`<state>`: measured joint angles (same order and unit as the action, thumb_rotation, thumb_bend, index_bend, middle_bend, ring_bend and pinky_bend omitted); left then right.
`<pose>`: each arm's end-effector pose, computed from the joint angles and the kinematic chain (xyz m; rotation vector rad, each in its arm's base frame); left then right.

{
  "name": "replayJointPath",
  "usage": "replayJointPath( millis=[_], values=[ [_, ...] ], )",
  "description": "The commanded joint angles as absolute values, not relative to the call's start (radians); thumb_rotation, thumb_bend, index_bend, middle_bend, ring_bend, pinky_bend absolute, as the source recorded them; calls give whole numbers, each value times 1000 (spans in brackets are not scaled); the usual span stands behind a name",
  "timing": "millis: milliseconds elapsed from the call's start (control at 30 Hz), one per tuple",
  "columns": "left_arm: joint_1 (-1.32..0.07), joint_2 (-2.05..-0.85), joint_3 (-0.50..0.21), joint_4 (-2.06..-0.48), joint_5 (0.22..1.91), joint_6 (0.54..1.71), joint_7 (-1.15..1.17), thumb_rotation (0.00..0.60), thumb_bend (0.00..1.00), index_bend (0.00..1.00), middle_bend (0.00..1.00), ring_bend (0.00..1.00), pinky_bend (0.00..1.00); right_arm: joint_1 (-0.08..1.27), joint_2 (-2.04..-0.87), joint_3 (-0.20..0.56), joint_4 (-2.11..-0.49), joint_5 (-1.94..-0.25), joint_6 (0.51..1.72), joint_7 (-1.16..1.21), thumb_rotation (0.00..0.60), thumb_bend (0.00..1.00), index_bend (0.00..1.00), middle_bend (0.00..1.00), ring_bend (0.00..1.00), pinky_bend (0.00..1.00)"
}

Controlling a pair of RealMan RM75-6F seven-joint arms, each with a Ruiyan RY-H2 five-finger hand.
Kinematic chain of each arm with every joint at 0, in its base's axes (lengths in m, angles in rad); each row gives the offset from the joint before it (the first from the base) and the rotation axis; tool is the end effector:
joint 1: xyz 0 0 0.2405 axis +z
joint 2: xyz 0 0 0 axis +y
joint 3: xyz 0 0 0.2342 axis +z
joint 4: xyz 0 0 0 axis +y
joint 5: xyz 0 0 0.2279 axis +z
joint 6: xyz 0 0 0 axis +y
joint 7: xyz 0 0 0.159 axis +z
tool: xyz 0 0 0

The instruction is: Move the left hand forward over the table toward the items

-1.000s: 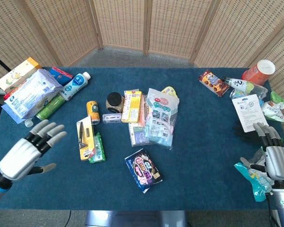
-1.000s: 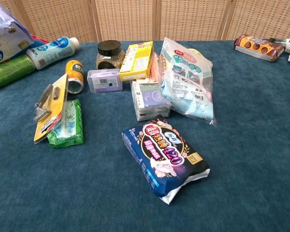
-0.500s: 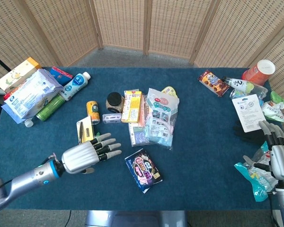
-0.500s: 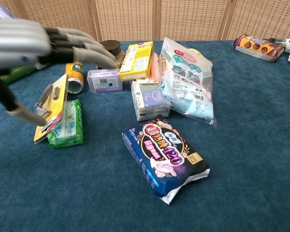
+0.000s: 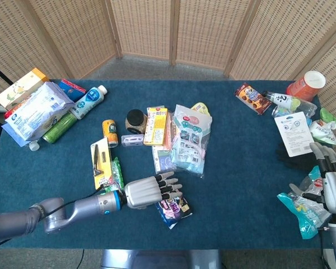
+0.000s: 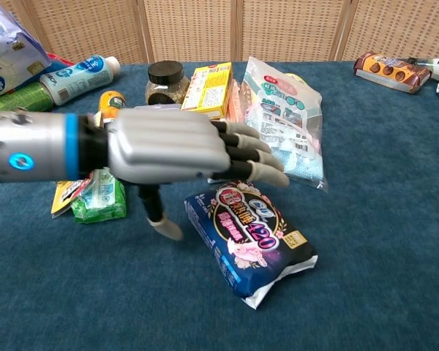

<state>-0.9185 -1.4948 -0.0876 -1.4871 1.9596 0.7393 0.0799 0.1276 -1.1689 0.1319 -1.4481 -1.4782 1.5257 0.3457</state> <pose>-0.0476 0.2752 -0.0792 -2.6602 -0.1510 -1.0065 -0.3105 -0.2286 0.1570 1.2286 -0.9613 1.1960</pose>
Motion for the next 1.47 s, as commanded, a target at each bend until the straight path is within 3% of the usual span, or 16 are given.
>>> replayJointPath(
  millis=[33,133,233,300,367,400,500,567,700,1100,1467],
  values=[
    [-966,-1563,-87,-1441,1921,701,101,600,0,0,0,0,0,123,-1164,136,-1451,-1477,1534,357,600,0,0,0,0,0],
    [-996,-1600,-76,-1408,1911,687,104,600,0,0,0,0,85,117,-1158,141,-1453,-1475,1542,374,600,0,0,0,0,0],
    [-1016,-1622,-60,-1405,1886,661,102,600,0,0,0,14,340,113,-1151,146,-1457,-1475,1549,387,600,0,0,0,0,0],
    [-1022,-1634,-52,-1403,1877,659,117,600,0,29,9,175,551,113,-1148,150,-1457,-1474,1552,391,600,0,0,0,0,0],
    [-1023,-1641,-46,-1406,1862,657,134,600,0,102,131,383,701,112,-1146,150,-1459,-1474,1551,396,600,0,0,0,0,0],
    [-1022,-1642,-45,-1412,1847,652,146,600,0,137,251,480,763,112,-1146,151,-1460,-1474,1550,397,600,0,0,0,0,0],
    [-1011,-1636,-47,-1434,1822,668,189,600,13,272,516,684,886,112,-1146,150,-1461,-1476,1549,394,600,0,0,0,0,0],
    [-1001,-1623,-52,-1452,1813,694,210,600,42,370,607,761,936,110,-1147,149,-1461,-1477,1549,392,600,0,0,0,0,0],
    [-981,-1555,-72,-1528,1804,772,251,600,73,444,672,809,963,111,-1147,152,-1463,-1477,1547,390,600,0,0,0,0,0],
    [-933,-1242,-158,-1808,1799,939,347,600,68,434,655,812,969,114,-1149,150,-1475,-1486,1545,369,600,0,0,0,0,0],
    [-930,-1138,-217,-1878,1772,998,348,600,60,407,625,814,970,114,-1150,149,-1483,-1488,1543,360,600,0,0,0,0,0]
  ],
)
